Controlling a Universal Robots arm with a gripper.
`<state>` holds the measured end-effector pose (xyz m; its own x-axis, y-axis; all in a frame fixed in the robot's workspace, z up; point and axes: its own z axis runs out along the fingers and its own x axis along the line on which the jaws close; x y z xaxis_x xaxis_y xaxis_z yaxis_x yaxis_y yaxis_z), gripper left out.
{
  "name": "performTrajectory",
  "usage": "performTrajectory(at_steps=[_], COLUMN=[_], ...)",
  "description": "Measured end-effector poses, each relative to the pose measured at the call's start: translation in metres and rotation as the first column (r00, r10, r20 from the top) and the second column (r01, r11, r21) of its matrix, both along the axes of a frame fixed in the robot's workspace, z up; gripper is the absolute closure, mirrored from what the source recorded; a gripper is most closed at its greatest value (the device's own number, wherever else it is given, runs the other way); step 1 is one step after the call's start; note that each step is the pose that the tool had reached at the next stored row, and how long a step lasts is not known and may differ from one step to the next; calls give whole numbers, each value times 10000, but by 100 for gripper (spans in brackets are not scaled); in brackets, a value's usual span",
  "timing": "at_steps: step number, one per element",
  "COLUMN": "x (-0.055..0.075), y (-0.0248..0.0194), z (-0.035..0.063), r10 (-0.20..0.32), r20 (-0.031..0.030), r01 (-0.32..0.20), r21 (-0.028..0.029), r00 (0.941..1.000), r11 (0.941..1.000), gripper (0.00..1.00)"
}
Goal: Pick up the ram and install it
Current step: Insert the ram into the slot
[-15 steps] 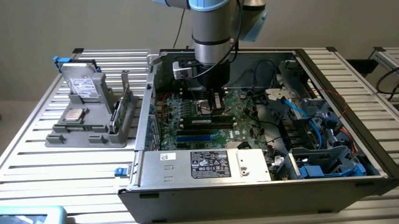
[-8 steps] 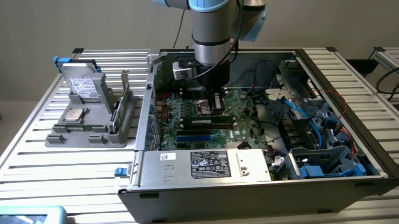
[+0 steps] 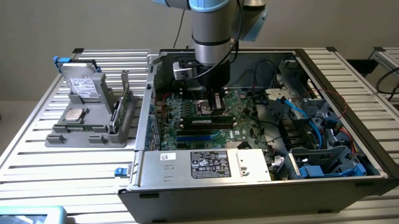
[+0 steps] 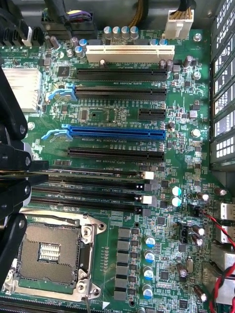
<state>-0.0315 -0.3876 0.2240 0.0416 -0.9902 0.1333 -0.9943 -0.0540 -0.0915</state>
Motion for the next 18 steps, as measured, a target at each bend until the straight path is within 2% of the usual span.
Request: performTrajectory(at_steps=[13,18], x=[-8,-8], y=[-9,-9], z=[-2,-7], r10=[0,0], r20=[7,37], r01=[0,0], r21=[-4,-4], r00=[10000,10000], r11=[10000,10000], gripper=[86,86])
